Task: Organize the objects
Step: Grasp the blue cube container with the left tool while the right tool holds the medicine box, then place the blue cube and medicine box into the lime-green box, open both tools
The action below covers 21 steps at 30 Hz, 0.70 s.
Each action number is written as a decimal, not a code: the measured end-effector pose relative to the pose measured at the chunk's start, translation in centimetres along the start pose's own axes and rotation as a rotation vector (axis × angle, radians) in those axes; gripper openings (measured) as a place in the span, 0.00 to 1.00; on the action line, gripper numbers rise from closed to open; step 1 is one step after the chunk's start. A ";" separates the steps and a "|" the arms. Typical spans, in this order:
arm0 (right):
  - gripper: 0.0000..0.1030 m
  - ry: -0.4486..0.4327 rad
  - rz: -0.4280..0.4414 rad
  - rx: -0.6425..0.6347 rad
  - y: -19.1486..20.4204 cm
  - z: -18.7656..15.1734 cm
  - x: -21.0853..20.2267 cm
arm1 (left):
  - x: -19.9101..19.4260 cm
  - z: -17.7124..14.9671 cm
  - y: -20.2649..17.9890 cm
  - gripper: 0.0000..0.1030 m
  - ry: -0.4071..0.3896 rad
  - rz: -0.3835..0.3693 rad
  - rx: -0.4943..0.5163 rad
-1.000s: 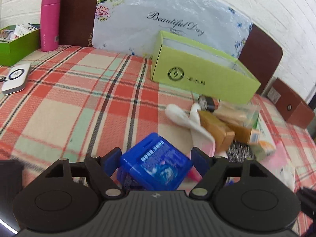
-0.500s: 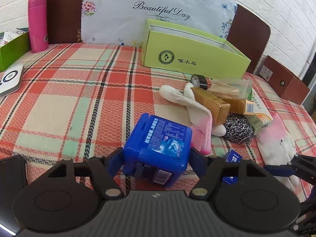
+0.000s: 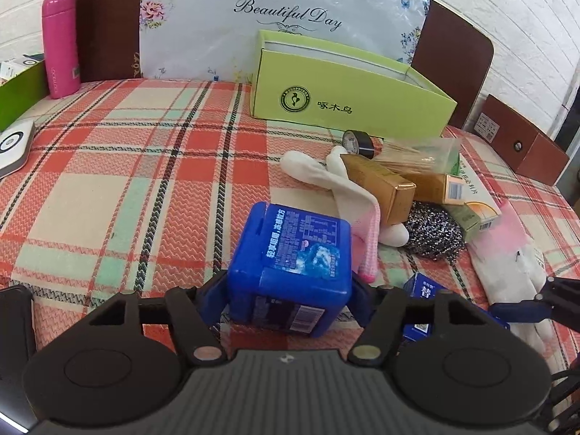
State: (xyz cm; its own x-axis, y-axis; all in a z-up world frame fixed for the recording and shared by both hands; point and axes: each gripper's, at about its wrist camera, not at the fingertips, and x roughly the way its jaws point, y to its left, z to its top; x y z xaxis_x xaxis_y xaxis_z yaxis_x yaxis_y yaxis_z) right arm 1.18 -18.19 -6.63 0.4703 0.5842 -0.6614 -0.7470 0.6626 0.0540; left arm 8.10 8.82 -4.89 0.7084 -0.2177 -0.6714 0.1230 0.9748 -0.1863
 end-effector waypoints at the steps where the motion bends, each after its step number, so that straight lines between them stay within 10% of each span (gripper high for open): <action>1: 0.64 0.002 -0.001 -0.013 0.2 0.1 0.4 | 0.0 0.0 0.0 0.68 -0.002 0.007 -0.004; 21: 0.53 -0.128 -0.134 -0.039 -0.7 2.4 -1.9 | -2.5 2.8 0.2 0.62 -0.078 -0.062 -0.055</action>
State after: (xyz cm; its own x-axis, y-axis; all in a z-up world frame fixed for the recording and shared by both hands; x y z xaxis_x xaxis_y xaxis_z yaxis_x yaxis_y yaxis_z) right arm 1.96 -18.68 -3.60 0.6206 0.5488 -0.5600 -0.6902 0.7212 -0.0582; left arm 8.23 9.67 -1.23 0.7531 -0.2710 -0.5995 0.1317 0.9549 -0.2662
